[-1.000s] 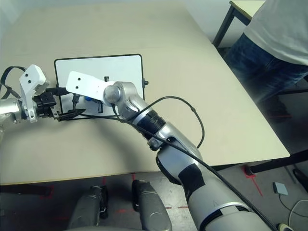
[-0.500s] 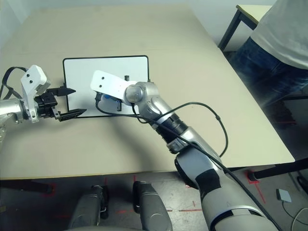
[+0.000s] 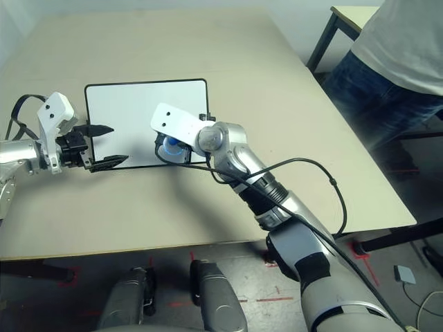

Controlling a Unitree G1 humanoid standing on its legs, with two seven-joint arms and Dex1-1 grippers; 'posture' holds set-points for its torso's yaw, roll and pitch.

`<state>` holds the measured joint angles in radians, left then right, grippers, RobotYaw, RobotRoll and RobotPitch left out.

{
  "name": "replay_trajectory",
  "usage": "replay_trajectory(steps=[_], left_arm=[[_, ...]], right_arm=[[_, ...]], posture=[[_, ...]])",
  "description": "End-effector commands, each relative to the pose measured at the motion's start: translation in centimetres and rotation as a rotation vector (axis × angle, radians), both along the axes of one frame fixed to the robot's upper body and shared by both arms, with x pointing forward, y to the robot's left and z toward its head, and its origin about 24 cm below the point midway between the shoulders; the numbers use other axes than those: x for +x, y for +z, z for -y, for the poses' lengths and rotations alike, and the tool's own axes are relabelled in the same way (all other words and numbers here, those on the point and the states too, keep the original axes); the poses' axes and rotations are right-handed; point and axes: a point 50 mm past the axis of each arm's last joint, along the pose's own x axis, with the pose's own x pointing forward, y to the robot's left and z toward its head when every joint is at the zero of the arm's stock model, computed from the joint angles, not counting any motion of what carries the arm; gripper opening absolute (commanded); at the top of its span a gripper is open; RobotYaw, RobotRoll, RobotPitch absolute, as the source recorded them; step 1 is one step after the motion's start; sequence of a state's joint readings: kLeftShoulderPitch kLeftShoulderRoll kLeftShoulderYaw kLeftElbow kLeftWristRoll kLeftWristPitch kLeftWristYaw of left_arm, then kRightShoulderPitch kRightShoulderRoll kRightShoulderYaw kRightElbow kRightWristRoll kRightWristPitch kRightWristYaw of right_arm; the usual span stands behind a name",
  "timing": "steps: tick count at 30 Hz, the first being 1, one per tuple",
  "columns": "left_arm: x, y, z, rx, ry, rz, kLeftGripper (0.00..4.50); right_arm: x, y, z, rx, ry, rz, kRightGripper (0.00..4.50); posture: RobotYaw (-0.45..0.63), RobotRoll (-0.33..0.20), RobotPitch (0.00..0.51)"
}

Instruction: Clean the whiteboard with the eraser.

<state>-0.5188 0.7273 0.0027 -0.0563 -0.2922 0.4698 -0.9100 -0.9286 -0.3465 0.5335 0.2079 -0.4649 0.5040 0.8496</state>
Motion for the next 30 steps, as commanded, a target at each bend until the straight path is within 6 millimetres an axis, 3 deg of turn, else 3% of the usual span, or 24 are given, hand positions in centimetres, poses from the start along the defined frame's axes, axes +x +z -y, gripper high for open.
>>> replay_trajectory(steps=[1,6,12,16,20,26,30], left_arm=[[0.7,2.0,-1.1,-0.134,0.119,0.16,4.5],[0.8,3.7,-2.9,-0.304,0.307,0.374,4.5],[-0.6,4.8,-7.0,-0.341,0.547,0.61,4.5],[-1.6,4.6,-10.6,-0.316,0.732,0.712,4.5],[-2.3,1.9,-14.6,-0.331,0.933,0.643,4.5],[-2.6,-2.9,-16.6,-0.315,1.051,0.487,4.5],[-2.3,-4.9,-16.4,-0.331,1.062,0.396,4.5]], right_arm=[[0.3,3.4,1.2,0.2,-0.088,-0.019,0.77],[-0.2,8.0,3.3,0.489,-0.204,-0.024,0.77],[-1.0,9.9,7.8,0.63,-0.408,0.008,0.77],[-0.8,8.6,10.9,0.627,-0.562,0.025,0.77],[0.1,4.8,13.8,0.575,-0.699,-0.014,0.77],[0.9,0.1,15.1,0.558,-0.797,-0.113,0.77],[1.2,-1.7,15.5,0.543,-0.853,-0.143,0.77]], posture=[[0.01,0.0,0.17],[0.02,0.0,0.167],[0.03,0.0,0.167],[0.04,0.0,0.166],[0.05,0.0,0.164],[0.07,0.0,0.16],[0.08,0.0,0.158]])
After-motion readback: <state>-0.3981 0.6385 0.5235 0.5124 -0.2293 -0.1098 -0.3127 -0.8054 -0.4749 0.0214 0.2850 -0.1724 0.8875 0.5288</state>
